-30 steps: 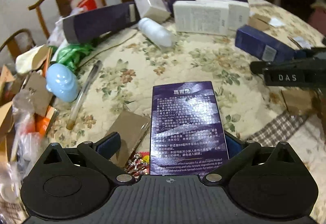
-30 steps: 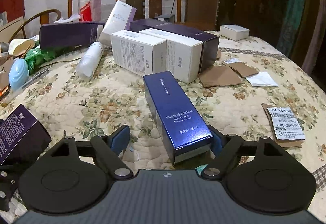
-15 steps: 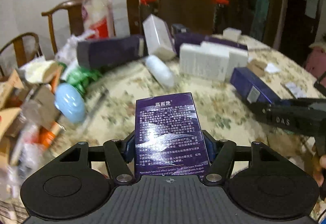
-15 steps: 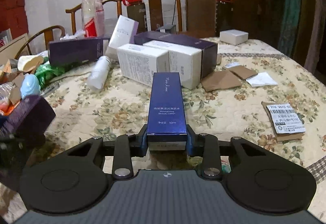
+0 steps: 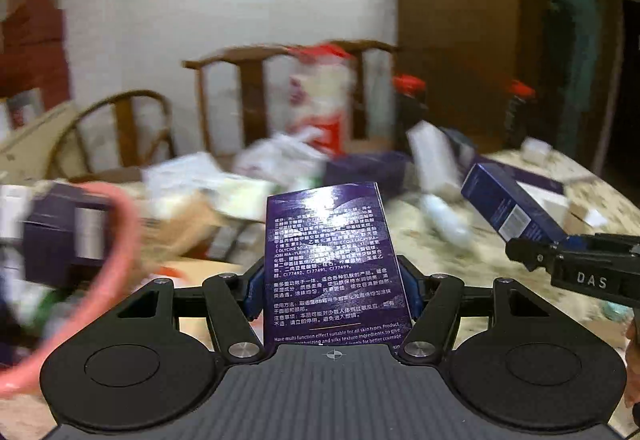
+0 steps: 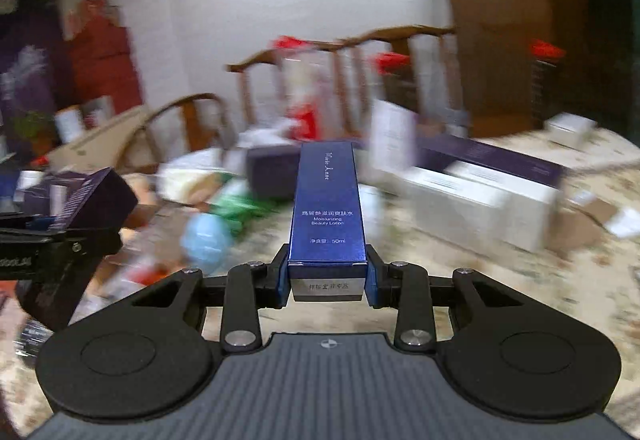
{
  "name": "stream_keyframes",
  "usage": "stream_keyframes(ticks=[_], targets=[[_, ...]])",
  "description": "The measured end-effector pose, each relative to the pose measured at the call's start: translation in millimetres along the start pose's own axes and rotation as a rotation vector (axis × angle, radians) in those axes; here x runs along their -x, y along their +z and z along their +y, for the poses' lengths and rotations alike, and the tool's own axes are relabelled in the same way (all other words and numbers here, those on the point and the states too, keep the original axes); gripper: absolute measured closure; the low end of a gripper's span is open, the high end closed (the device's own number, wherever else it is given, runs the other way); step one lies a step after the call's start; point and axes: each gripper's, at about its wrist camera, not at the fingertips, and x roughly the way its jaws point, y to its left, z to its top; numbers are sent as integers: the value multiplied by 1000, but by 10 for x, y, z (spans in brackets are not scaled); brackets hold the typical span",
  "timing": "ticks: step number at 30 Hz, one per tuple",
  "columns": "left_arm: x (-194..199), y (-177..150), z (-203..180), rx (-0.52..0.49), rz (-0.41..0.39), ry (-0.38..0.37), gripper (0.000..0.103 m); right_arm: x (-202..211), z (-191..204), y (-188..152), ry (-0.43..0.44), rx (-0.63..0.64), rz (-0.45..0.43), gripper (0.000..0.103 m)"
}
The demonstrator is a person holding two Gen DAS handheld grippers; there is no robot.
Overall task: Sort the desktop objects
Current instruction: 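Carry the blue and purple boxes over the pink plastic basin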
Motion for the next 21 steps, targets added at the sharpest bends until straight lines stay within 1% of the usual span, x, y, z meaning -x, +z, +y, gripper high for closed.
stream_keyframes(ticks=[5, 9, 11, 15, 18, 21], targets=[[384, 140, 730, 47, -30, 122, 38, -168, 778, 257, 176, 8, -3, 64], [753, 287, 1399, 89, -72, 231, 38, -318, 1395, 494, 316, -31, -13, 64], [891, 344, 1712, 114, -85, 268, 38, -393, 1734, 605, 378, -44, -20, 64], [1080, 411, 2332, 162, -97, 351, 37, -529, 2371, 733, 453, -19, -24, 64], [1113, 392, 2729, 192, -92, 390, 37, -626, 2834, 762, 494, 20, -23, 64], [1083, 341, 3065, 225, -86, 413, 37, -716, 3177, 711, 509, 54, -19, 64]])
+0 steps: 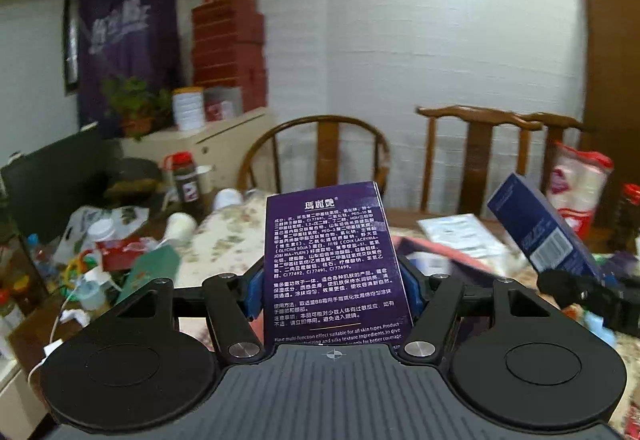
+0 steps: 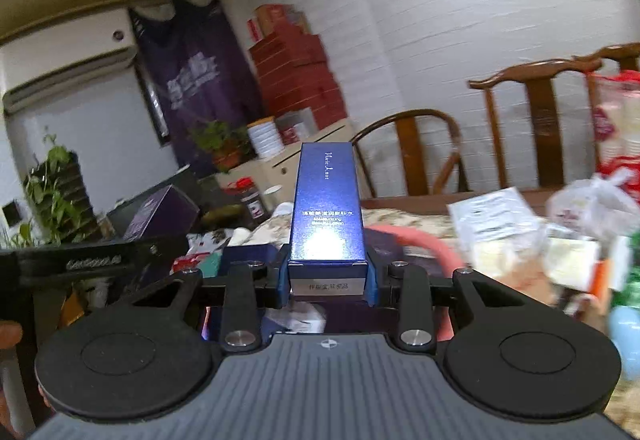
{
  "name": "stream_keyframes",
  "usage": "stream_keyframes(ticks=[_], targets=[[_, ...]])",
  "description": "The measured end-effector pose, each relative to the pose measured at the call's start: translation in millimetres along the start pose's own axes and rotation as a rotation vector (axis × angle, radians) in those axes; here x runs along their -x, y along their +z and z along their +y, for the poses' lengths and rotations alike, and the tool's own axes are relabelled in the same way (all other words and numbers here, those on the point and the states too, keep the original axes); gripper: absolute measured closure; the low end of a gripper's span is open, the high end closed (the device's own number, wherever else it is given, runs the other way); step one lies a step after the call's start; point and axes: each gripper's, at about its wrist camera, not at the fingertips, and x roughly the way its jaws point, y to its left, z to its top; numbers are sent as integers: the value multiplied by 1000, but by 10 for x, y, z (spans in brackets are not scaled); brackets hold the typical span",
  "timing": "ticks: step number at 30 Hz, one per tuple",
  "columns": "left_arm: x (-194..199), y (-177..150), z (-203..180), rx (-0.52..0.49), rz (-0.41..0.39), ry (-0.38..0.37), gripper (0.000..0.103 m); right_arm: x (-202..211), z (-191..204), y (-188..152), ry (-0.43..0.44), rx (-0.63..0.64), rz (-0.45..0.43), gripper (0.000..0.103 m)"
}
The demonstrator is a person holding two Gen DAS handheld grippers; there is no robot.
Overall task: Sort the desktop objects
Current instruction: 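Carry the blue and purple boxes over the pink plastic basin, then open both tools to drop the blue and purple boxes into the basin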
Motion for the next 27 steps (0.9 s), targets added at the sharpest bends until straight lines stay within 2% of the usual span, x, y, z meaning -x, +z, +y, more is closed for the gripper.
stream_keyframes(ticks=[4, 8, 12, 17, 21, 23, 27], targets=[[-275, -97, 301, 30, 28, 6, 37, -286, 237, -169, -13, 61, 23, 64], [-561, -254, 569, 54, 68, 0, 37, -476, 305, -319, -44, 89, 33, 64], [-862, -404, 705, 72, 116, -20, 37, -615, 328, -452, -50, 101, 62, 64], [-1202, -471, 764, 108, 160, -55, 37, -667, 385, -555, -60, 113, 58, 64], [-1399, -506, 730, 99, 178, -47, 30, -725, 415, -639, -57, 125, 82, 64], [-1454, -512, 757, 112, 184, -63, 31, -741, 398, -662, -58, 117, 91, 64], [-1488, -522, 773, 107, 187, -53, 20, -784, 381, -687, -51, 93, 151, 63]])
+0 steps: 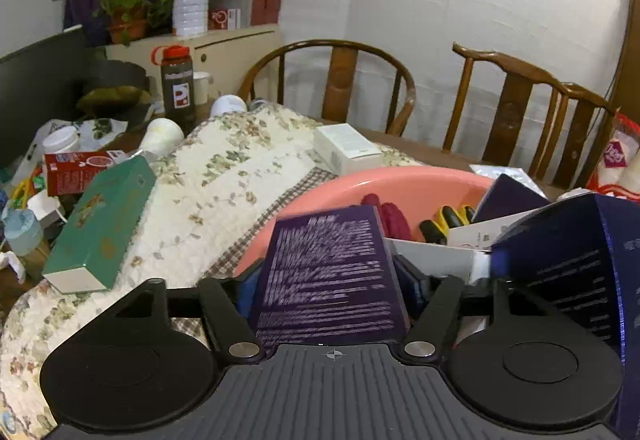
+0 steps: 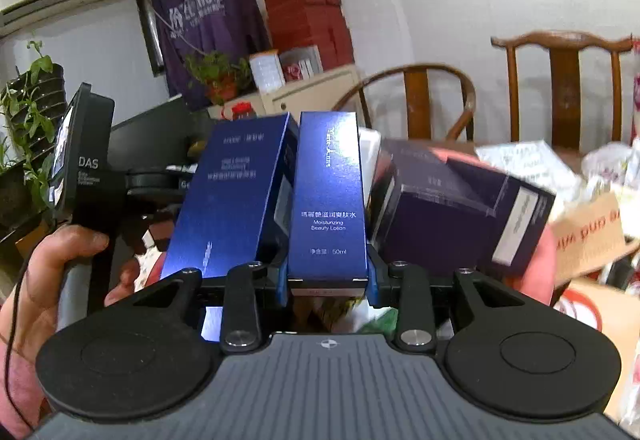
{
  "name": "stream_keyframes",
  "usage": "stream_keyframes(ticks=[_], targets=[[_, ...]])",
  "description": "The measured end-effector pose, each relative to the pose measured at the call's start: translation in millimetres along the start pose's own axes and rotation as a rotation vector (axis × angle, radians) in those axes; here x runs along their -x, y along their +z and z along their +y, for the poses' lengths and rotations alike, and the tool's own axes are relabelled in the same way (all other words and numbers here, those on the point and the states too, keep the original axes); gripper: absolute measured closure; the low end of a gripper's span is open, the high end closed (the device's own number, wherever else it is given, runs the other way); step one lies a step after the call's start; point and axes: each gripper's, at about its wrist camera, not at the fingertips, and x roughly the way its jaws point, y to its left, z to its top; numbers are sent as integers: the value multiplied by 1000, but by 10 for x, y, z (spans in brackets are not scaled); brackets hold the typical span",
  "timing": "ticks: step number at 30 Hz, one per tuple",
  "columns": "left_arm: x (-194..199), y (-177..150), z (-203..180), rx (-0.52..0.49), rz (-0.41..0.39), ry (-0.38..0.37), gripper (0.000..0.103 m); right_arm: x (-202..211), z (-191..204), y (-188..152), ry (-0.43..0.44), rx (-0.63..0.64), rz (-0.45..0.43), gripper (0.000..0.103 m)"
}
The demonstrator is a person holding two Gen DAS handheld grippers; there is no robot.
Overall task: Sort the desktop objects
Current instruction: 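Open both tools to drop the blue and purple boxes into the basin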
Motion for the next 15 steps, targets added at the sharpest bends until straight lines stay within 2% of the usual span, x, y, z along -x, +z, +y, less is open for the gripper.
stream_keyframes(ticks=[3, 6, 8, 9, 15], targets=[[13, -4, 28, 9, -1, 21, 9, -23, 31, -11, -11, 30, 38, 63], [59, -17, 57, 14, -7, 16, 5, 53, 27, 12, 0, 27, 36, 58], [111, -14, 85, 29, -9, 1, 3, 108, 30, 34, -30, 34, 29, 28], [149, -6, 96, 40, -17, -12, 2, 143, 40, 32, -47, 51, 17, 25], [390, 25, 2, 21, -65, 6, 0, 314, -8, 52, -46, 50, -14, 26]])
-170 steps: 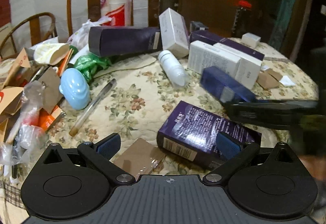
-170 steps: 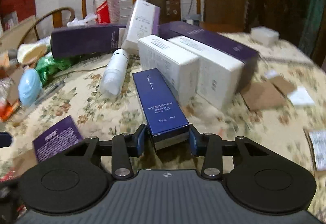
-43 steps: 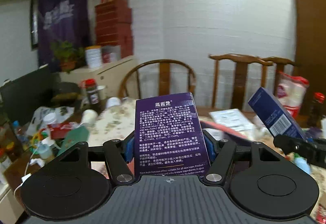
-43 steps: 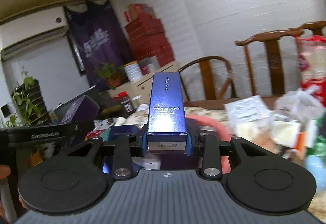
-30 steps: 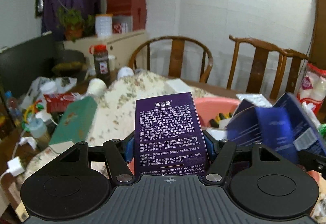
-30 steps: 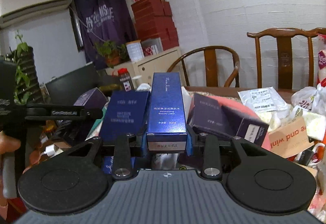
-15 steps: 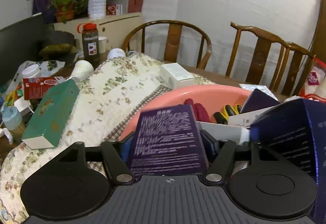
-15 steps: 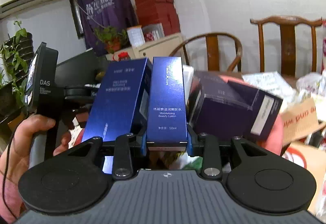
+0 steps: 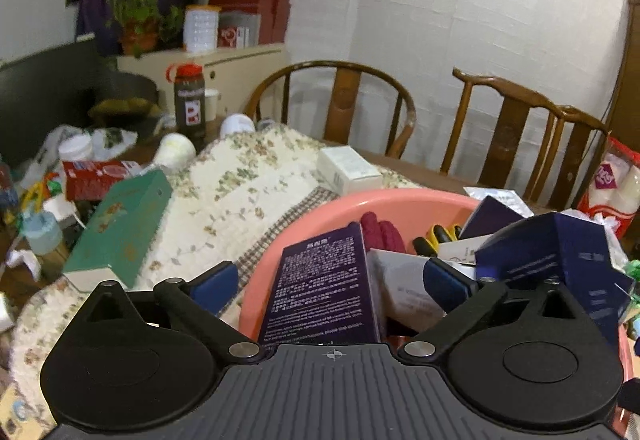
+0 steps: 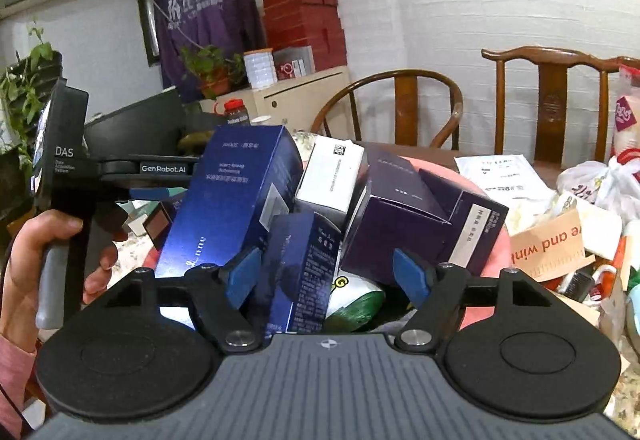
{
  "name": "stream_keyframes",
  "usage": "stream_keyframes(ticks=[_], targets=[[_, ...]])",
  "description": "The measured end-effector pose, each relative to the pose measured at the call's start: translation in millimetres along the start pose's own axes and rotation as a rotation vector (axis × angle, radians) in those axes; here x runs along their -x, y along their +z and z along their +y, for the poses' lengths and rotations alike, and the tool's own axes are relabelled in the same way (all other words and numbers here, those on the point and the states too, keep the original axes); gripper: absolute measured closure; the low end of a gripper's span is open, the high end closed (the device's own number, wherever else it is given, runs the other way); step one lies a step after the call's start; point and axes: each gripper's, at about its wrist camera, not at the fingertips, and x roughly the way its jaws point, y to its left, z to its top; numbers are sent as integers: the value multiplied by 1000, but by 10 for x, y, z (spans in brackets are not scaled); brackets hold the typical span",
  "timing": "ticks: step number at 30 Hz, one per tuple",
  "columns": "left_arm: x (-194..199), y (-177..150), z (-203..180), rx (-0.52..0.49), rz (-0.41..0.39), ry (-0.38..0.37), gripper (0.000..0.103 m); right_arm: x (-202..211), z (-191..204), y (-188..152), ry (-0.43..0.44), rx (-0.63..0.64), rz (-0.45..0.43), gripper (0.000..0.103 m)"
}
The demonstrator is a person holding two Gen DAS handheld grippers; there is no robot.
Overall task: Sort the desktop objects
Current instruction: 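Open both tools to drop the blue and purple boxes into the basin, then move both open tools back to the remaining box pile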
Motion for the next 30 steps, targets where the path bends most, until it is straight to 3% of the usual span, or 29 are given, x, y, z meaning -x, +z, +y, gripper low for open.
stream_keyframes(ticks=[7, 13, 20, 25, 30], targets=[[366, 1, -129, -28, -49, -12, 0, 167, -101, -54, 5, -24, -31, 26], [776, -26, -508, -52, -96, -117, 0, 379, -336, -99, -31, -84, -66, 18], [941, -368, -1445, -140, -94, -279, 0, 691, -797, -326, -127, -132, -63, 17], [843, -750, -2211, -192, -27, -429, 0, 995, -1240, -528, -222, -144, -38, 16], [712, -1092, -3037, -285, 37, -509, 0, 1431, -1802, -702, -364, -146, -27, 15]])
